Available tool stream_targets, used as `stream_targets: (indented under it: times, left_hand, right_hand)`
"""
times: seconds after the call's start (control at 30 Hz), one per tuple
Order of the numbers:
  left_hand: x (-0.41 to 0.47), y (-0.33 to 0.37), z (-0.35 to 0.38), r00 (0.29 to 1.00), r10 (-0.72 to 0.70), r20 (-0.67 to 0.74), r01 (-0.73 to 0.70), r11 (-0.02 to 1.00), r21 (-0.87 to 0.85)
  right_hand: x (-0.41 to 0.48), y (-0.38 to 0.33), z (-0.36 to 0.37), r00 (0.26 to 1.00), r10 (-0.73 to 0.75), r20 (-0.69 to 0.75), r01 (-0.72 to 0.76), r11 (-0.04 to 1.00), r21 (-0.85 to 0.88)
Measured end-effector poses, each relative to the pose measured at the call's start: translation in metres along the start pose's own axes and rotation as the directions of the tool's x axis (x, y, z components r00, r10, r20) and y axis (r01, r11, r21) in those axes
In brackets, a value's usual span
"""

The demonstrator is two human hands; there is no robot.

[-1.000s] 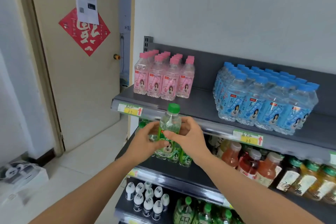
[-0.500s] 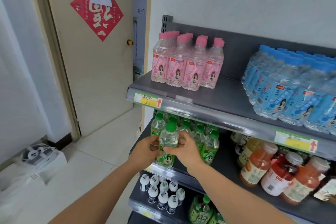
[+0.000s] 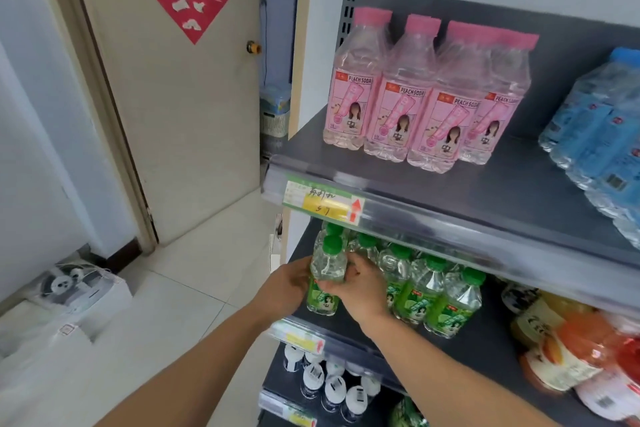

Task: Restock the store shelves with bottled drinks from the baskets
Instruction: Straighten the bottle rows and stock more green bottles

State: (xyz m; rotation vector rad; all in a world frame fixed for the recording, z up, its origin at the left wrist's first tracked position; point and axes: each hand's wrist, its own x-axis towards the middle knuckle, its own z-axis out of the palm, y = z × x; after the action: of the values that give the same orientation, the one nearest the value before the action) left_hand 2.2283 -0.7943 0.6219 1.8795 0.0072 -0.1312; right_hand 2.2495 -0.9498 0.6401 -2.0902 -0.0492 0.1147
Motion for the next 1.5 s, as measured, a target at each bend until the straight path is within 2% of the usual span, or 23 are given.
stream_targets:
  times: [0.13, 0.43, 0.63, 0.77, 0.9, 1.1, 1.27, 1.5]
  left_hand:
    - [0.003, 0.002, -0.002, 1.0, -0.006, -0.03, 0.007, 0.999, 0.048]
    - [-0.002, 0.002, -0.005, 0.998, -0.052, -0.025, 0.054, 0.995, 0.083]
    - [-0.006, 0.01, -0.001, 0.996, -0.088, -0.011, 0.089, 0.978, 0.191]
    - [-0.014, 0.018, 0.003, 0.987, -0.133, -0.092, 0.157, 0.926, 0.344]
    - [-0.036, 0.024, 0.02, 0.974, -0.163, -0.16, 0.215, 0.887, 0.409]
    - [-0.082, 0.023, 0.08, 0.972, -0.163, -0.172, 0.227, 0.844, 0.485]
    - [-0.133, 0.011, 0.163, 0.982, -0.176, -0.069, 0.186, 0.829, 0.528]
    - [-0.187, -0.032, 0.276, 0.971, -0.223, 0.089, 0.127, 0.793, 0.596]
  right_hand:
    - [-0.001, 0.002, 0.01, 0.997, -0.058, -0.05, 0.05, 0.987, -0.151]
    - [-0.003, -0.003, 0.013, 0.997, -0.037, -0.071, 0.018, 0.967, -0.254]
    - [-0.007, -0.002, 0.006, 1.0, -0.025, 0.017, 0.029, 0.947, -0.321]
    - [-0.019, -0.001, -0.013, 0.995, -0.019, 0.093, 0.055, 0.916, -0.397]
    - [-0.046, 0.013, -0.041, 0.991, 0.003, 0.132, 0.056, 0.895, -0.442]
    - [-0.108, 0.058, -0.095, 0.988, 0.062, 0.143, 0.015, 0.876, -0.482]
    - [-0.173, 0.12, -0.135, 0.98, 0.136, 0.145, -0.04, 0.849, -0.526]
    - [-0.249, 0.223, -0.172, 0.939, 0.321, 0.12, -0.195, 0.788, -0.584]
